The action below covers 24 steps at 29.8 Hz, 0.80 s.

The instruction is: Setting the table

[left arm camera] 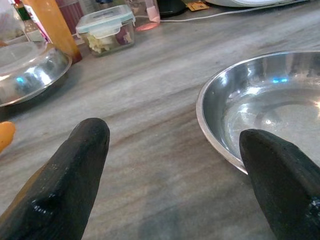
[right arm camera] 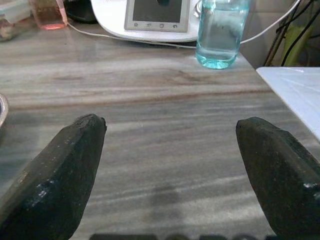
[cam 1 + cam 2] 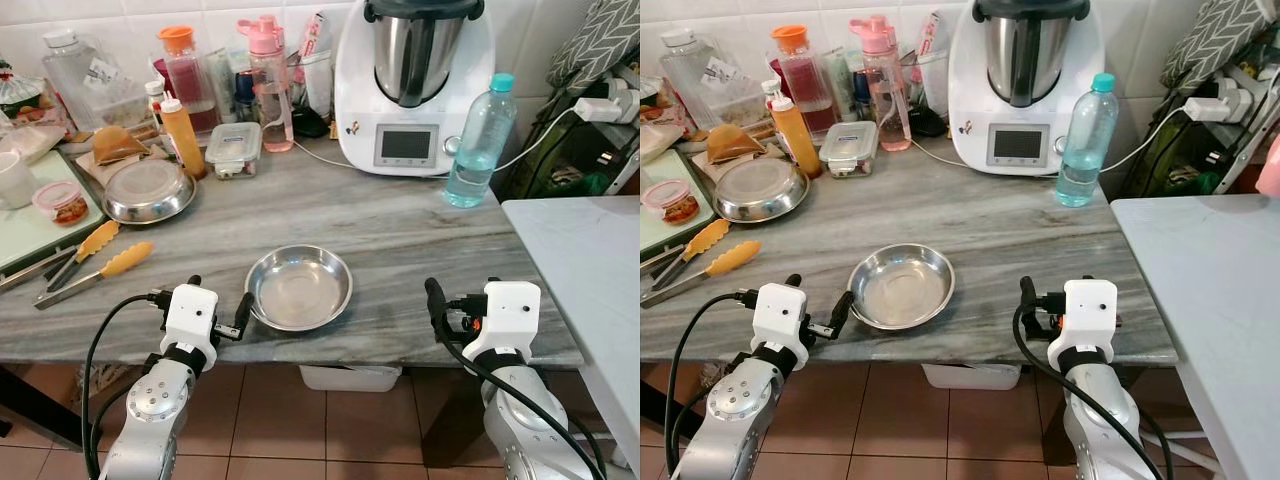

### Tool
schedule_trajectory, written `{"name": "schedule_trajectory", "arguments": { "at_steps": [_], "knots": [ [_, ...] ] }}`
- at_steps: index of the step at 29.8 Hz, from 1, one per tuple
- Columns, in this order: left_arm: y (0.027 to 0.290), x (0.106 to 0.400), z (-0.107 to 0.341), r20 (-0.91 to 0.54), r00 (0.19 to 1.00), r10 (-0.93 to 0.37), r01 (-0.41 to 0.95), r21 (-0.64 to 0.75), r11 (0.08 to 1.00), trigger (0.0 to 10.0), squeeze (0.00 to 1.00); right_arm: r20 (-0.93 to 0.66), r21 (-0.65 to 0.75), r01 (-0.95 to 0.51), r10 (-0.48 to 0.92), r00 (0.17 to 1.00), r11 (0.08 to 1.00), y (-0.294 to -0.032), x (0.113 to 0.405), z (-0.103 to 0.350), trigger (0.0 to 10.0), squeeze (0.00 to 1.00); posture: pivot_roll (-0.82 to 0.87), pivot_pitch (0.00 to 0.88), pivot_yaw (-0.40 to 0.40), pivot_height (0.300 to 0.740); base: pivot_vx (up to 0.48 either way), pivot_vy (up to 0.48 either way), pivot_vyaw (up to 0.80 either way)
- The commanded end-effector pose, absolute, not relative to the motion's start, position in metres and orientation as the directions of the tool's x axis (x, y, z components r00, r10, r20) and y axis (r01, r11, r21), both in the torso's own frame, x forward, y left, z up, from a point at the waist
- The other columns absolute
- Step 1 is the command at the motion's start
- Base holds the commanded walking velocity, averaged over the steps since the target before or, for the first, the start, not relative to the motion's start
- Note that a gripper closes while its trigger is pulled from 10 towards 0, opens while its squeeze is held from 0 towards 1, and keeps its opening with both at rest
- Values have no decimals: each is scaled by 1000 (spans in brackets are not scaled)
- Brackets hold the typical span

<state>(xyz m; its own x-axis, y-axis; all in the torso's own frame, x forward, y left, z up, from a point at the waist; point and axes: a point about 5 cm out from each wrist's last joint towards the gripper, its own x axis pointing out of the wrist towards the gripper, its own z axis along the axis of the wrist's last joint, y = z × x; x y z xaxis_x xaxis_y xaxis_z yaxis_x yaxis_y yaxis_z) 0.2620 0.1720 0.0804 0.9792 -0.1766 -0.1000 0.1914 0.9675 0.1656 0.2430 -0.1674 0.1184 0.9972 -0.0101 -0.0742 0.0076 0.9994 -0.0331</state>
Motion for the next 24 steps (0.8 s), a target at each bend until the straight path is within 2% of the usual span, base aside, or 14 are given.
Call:
{"name": "schedule_trajectory", "arguments": {
  "at_steps": [1, 22, 24],
  "knots": [
    [175, 262, 85, -96, 980, -174, 189, 183, 965, 10000, 0, -58, -26, 6, -8, 998, 1000, -167, 246, 121, 10000, 0, -93, 12, 90, 740, -247, 0, 0],
    [175, 267, 86, -94, 979, -179, 194, 184, 964, 10000, 0, -67, -15, 32, -33, 997, 999, -170, 246, 118, 10000, 0, -95, 14, 96, 740, -269, 0, 0],
    [175, 269, 87, -94, 978, -187, 202, 180, 963, 10000, 0, -65, -14, 33, -33, 997, 999, -170, 246, 118, 10000, 0, -95, 14, 96, 740, 0, 0, 0]
  ]
}}
